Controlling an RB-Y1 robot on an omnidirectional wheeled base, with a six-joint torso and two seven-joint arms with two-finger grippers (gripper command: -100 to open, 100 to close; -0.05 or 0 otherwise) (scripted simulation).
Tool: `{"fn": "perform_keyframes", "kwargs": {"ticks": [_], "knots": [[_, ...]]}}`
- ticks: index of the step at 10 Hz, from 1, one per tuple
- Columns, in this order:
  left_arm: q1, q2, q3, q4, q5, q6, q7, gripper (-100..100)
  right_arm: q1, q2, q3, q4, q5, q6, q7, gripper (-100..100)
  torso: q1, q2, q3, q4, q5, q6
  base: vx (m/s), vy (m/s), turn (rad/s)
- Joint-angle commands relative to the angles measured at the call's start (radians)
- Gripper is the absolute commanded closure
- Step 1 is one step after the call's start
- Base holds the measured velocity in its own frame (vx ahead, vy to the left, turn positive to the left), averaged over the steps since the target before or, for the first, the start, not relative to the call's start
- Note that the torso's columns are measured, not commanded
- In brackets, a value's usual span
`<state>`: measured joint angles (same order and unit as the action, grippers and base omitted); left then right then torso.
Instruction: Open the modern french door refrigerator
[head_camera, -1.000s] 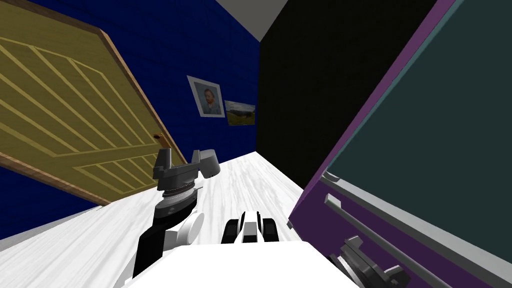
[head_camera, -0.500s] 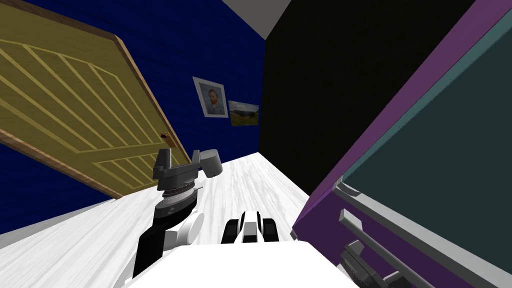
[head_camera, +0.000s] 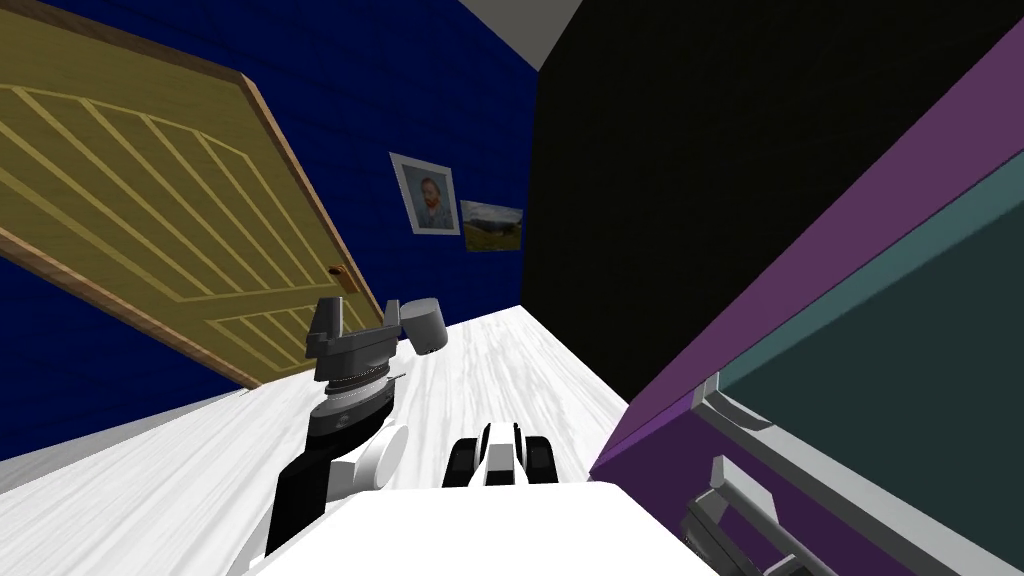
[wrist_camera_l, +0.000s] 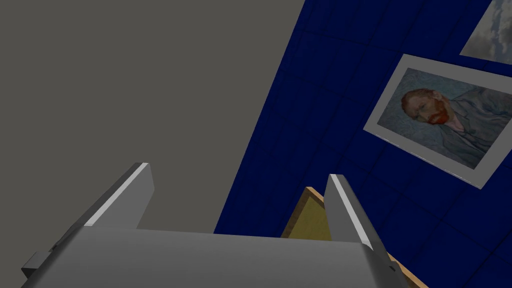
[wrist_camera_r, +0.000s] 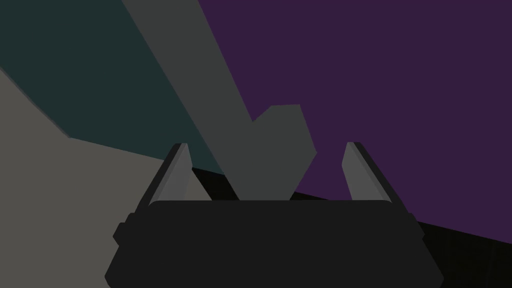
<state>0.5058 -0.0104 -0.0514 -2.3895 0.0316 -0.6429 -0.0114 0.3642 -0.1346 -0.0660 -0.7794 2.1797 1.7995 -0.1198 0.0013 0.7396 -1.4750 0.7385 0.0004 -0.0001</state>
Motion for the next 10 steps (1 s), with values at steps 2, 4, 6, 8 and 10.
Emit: {"fn": "perform_keyframes", "kwargs": {"ticks": [2, 4, 6, 8, 10], "knots": [[0.0, 0.0, 0.0, 0.0, 0.0, 0.0, 0.0, 0, -0.004, 0.025, 0.001, 0.065, 0.051, 0.072, -0.008, -100, -0.002, -0.002, -0.001, -0.001, 0.0, 0.0, 0.071, -0.038, 0.096], [0.0, 0.0, 0.0, 0.0, 0.0, 0.0, 0.0, 0, 0.003, -0.006, -0.003, 0.032, 0.026, 0.033, -0.003, -100, -0.001, 0.0, 0.0, 0.0, 0.0, 0.0, 0.015, 0.013, 0.012], [0.0, 0.0, 0.0, 0.0, 0.0, 0.0, 0.0, 0, 0.006, -0.033, -0.008, 0.013, 0.008, 0.004, -0.002, -100, -0.003, -0.001, -0.001, 0.0, 0.002, 0.0, -0.008, 0.071, 0.026], [0.0, 0.0, 0.0, 0.0, 0.0, 0.0, 0.0, 0, 0.01, -0.061, -0.013, -0.005, -0.01, -0.024, 0.0, -100, -0.006, -0.002, -0.002, -0.001, 0.0, 0.0, -0.007, 0.032, 0.016], [0.0, 0.0, 0.0, 0.0, 0.0, 0.0, 0.0, 0, 0.012, -0.075, -0.015, -0.015, -0.019, -0.038, 0.001, -100, -0.004, -0.003, -0.002, -0.001, -0.001, 0.0, -0.003, 0.036, 0.008]]}}
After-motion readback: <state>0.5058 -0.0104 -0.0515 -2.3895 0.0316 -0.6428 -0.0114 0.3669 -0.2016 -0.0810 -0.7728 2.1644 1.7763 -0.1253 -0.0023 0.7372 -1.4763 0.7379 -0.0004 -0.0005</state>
